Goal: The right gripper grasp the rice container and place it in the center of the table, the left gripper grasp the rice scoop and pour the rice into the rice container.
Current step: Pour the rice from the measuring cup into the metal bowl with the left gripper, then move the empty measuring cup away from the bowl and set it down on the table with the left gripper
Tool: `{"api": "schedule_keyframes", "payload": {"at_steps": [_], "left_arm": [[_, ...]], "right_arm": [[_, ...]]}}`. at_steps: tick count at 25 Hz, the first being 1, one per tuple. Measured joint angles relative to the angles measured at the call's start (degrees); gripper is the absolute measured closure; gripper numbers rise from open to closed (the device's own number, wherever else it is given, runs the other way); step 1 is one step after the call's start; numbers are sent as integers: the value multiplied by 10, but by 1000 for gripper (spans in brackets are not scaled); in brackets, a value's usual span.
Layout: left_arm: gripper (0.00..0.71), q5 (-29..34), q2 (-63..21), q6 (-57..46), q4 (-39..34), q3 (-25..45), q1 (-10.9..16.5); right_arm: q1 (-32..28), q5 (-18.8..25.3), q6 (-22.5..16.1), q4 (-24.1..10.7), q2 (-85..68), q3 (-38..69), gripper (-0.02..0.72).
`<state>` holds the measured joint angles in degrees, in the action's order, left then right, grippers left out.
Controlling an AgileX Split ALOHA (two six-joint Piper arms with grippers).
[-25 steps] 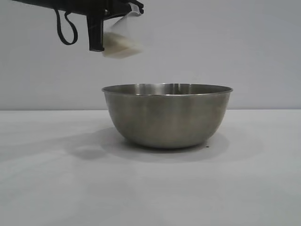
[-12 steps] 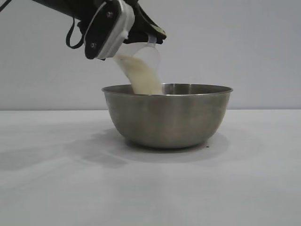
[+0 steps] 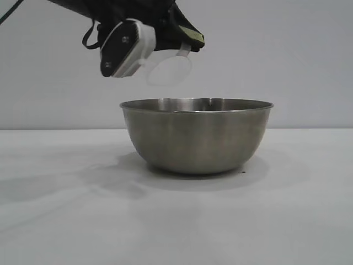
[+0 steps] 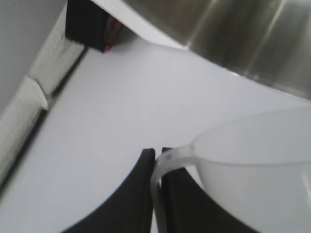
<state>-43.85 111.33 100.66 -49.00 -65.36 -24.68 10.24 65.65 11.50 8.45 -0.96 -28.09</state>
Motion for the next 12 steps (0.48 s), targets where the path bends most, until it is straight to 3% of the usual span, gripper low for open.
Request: {"api": "schedule_keyframes", "payload": {"at_steps": [5, 9, 12], "left_arm": [[710, -83, 0, -126, 252, 0, -2], [710, -87, -8, -351, 433, 0, 2], [710, -58, -21, -533, 512, 0, 20]], "right_arm": [[0, 0, 0, 0, 0, 0, 261], [0, 0, 0, 0, 0, 0, 261], [0, 0, 0, 0, 0, 0, 261]]}}
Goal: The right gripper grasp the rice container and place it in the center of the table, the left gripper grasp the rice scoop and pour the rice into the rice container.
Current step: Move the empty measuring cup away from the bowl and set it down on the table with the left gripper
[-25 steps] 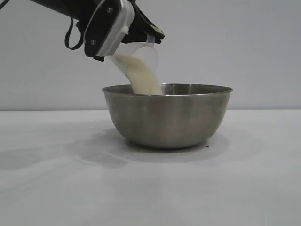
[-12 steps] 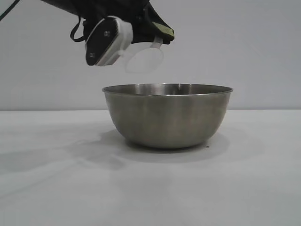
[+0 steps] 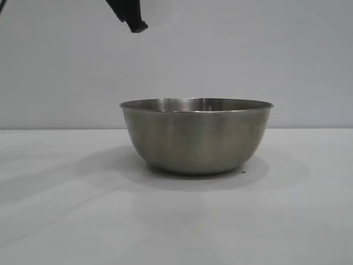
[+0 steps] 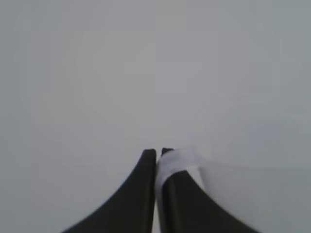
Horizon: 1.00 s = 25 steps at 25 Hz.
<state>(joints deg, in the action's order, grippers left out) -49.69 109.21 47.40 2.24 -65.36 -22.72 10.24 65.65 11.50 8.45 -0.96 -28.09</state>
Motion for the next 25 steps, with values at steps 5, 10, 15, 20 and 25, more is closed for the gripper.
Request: {"api": "schedule_keyframes", "payload": {"at_steps": [5, 10, 15, 20, 25], "left_arm": [[710, 26, -1, -205, 31, 25, 38], [710, 4, -1, -306, 27, 105, 57], [710, -56, 6, -358, 23, 177, 70], [710, -136, 55, -366, 12, 212, 78], [710, -151, 118, -367, 12, 212, 78]], "right_arm": [[0, 0, 0, 0, 0, 0, 261], [0, 0, 0, 0, 0, 0, 261], [0, 0, 0, 0, 0, 0, 261], [0, 0, 0, 0, 0, 0, 261], [0, 0, 0, 0, 0, 0, 261]]}}
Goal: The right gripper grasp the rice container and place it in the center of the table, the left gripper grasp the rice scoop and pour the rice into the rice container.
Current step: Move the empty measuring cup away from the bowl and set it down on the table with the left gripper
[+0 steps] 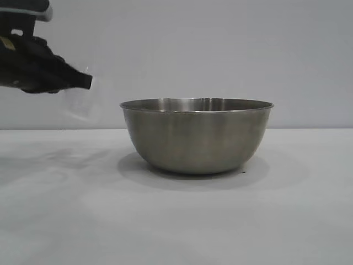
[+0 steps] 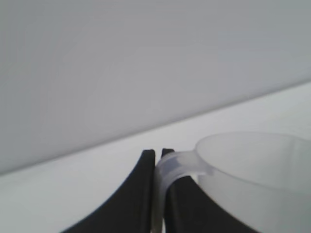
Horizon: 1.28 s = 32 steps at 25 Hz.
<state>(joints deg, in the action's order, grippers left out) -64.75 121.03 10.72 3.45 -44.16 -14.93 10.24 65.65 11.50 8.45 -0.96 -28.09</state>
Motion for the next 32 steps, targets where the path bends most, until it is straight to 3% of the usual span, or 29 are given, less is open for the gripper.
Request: {"api": "schedule_keyframes", "payload": {"at_steps": [16, 17, 20, 22, 30, 32], "left_arm": [[710, -2, 40, -1, 18, 0, 0], [661, -2, 40, -1, 18, 0, 0], [661, -2, 40, -1, 18, 0, 0], [588, -3, 40, -1, 18, 6, 0], [602, -3, 40, -5, 15, 45, 0], [543, -3, 40, -12, 15, 52, 0]], "right_arm": [[0, 0, 0, 0, 0, 0, 261], [0, 0, 0, 0, 0, 0, 261], [0, 0, 0, 0, 0, 0, 261], [0, 0, 0, 0, 0, 0, 261], [0, 0, -1, 0, 0, 0, 261], [0, 0, -1, 0, 0, 0, 261]]}}
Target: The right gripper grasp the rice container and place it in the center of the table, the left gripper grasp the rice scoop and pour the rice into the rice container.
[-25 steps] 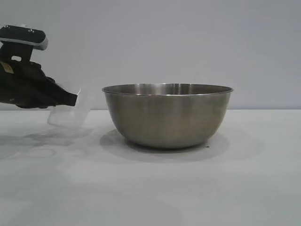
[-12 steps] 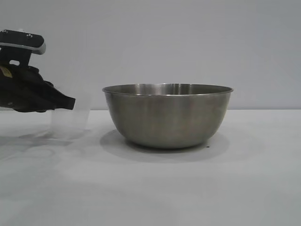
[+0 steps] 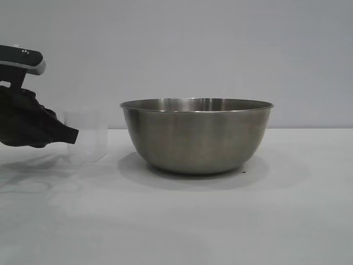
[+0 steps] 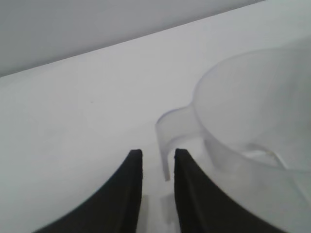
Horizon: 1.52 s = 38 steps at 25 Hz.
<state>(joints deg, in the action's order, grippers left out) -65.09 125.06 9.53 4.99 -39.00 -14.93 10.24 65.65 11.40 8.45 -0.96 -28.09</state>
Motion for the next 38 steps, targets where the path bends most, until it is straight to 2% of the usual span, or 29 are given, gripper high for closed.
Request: {"api": "schedule_keyframes", "payload": {"at_steps": [3, 4, 13, 18, 21, 24, 30, 34, 38], "left_arm": [[545, 0, -13, -4, 0, 13, 0], [484, 0, -23, -4, -1, 19, 0], [489, 0, -167, -12, -30, 108, 0], [489, 10, -281, -17, -27, 120, 0], [489, 100, -354, -17, -20, 109, 0], [489, 219, -403, -17, -15, 72, 0], [489, 526, -479, -4, -15, -34, 0], [489, 670, -568, 5, -15, -63, 0], [489, 780, -686, 7, -15, -52, 0]], "right_arm": [[0, 0, 0, 0, 0, 0, 261], [0, 0, 0, 0, 0, 0, 261], [0, 0, 0, 0, 0, 0, 261], [0, 0, 0, 0, 0, 0, 261], [0, 0, 0, 0, 0, 0, 261], [0, 0, 0, 0, 0, 0, 261], [0, 0, 0, 0, 0, 0, 261], [0, 0, 0, 0, 0, 0, 261], [0, 0, 0, 0, 0, 0, 261]]}}
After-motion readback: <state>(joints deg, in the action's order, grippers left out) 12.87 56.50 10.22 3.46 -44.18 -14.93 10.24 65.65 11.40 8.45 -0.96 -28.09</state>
